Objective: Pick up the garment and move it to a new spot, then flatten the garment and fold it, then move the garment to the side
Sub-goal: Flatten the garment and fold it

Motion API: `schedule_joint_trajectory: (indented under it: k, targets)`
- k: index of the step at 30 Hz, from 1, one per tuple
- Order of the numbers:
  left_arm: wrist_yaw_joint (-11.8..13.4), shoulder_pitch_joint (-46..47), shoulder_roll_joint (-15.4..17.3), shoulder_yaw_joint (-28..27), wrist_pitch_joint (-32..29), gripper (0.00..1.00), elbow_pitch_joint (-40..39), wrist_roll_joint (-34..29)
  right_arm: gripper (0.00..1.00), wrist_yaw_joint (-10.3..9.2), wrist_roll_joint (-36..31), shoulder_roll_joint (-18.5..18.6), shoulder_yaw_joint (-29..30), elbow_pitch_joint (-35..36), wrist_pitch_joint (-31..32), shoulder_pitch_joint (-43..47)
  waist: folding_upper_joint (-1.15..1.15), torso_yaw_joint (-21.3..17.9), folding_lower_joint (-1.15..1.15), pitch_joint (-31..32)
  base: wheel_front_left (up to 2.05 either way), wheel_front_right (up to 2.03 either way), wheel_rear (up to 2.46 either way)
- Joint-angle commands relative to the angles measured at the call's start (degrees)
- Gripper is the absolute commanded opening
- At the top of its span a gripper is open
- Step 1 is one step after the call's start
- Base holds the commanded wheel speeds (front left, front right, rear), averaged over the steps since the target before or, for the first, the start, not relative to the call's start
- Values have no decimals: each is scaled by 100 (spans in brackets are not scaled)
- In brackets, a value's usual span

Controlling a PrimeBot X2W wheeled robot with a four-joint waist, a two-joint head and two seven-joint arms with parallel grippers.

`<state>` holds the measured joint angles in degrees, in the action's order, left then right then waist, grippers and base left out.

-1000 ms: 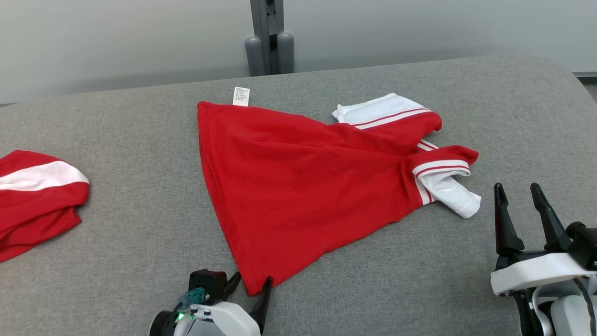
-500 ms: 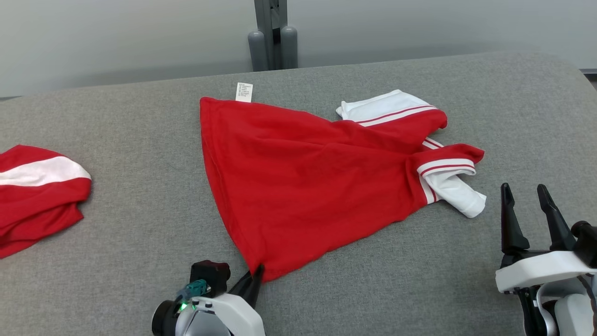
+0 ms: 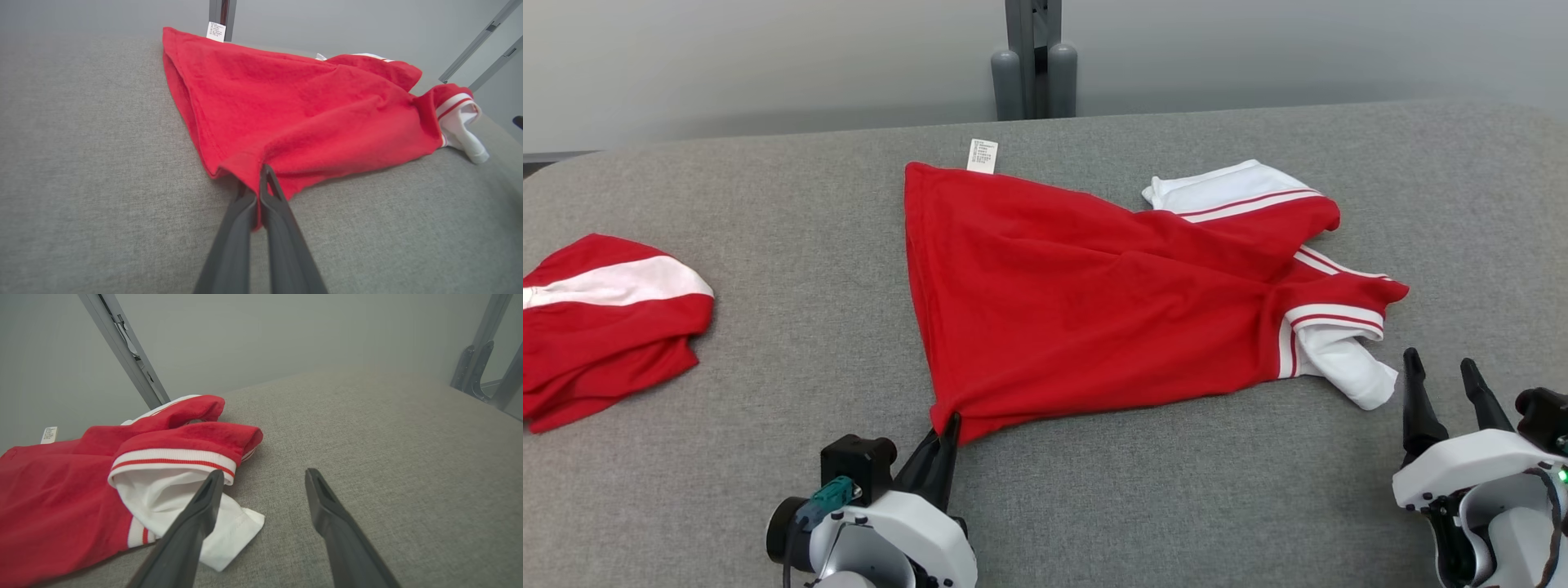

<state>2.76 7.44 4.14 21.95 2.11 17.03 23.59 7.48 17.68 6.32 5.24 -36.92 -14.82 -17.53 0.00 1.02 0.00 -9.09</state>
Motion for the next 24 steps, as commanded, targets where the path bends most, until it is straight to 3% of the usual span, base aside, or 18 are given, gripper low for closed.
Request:
schedule_joint_trajectory:
  k: [1,13,24]
  targets:
    - [21,102,25,-4,54,0,-29,-48,100,2,107,56,-46,-221,37,-140,0,34,0,-49,0,0,0]
    - [37,144,49,92,24,0,-86,-38,100,2,238,271,-485,-1548,42,-760,0,149,0,-208,0,0,0]
    - [63,110,99,166,8,0,-147,-15,100,2,381,262,-730,-2141,-9,-1029,0,189,0,-235,0,0,0]
